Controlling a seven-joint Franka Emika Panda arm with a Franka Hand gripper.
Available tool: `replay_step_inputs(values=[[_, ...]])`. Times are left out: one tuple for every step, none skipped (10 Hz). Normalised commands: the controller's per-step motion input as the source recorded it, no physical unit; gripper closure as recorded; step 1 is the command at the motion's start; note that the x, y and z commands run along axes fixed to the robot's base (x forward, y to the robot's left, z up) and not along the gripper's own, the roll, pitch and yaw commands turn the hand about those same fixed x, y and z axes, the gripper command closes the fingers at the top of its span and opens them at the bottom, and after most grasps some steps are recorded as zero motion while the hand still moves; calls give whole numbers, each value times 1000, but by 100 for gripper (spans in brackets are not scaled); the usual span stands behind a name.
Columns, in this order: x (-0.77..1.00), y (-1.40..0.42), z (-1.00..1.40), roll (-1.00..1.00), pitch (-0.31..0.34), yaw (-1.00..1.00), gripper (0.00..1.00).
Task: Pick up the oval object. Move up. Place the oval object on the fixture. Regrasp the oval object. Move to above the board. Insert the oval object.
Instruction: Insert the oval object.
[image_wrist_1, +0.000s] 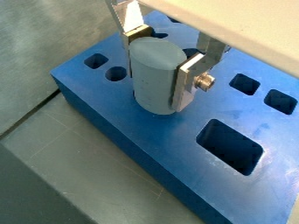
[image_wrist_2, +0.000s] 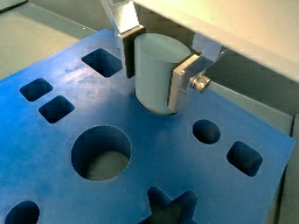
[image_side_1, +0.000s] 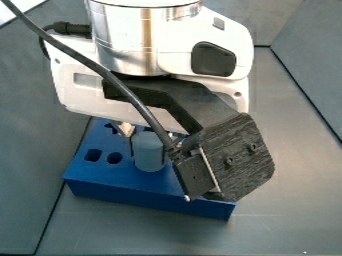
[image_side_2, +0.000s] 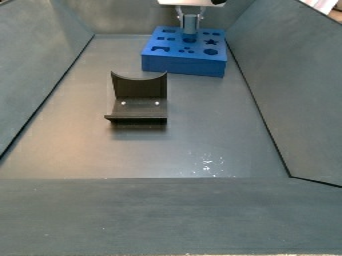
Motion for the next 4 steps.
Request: replay_step_inputs(values=[[257,189,-869,-41,-157,51,100],[306,57,-486,-57,-99,37,100],[-14,0,0,-23,-36,0,100],[0,0,0,0,0,0,100]])
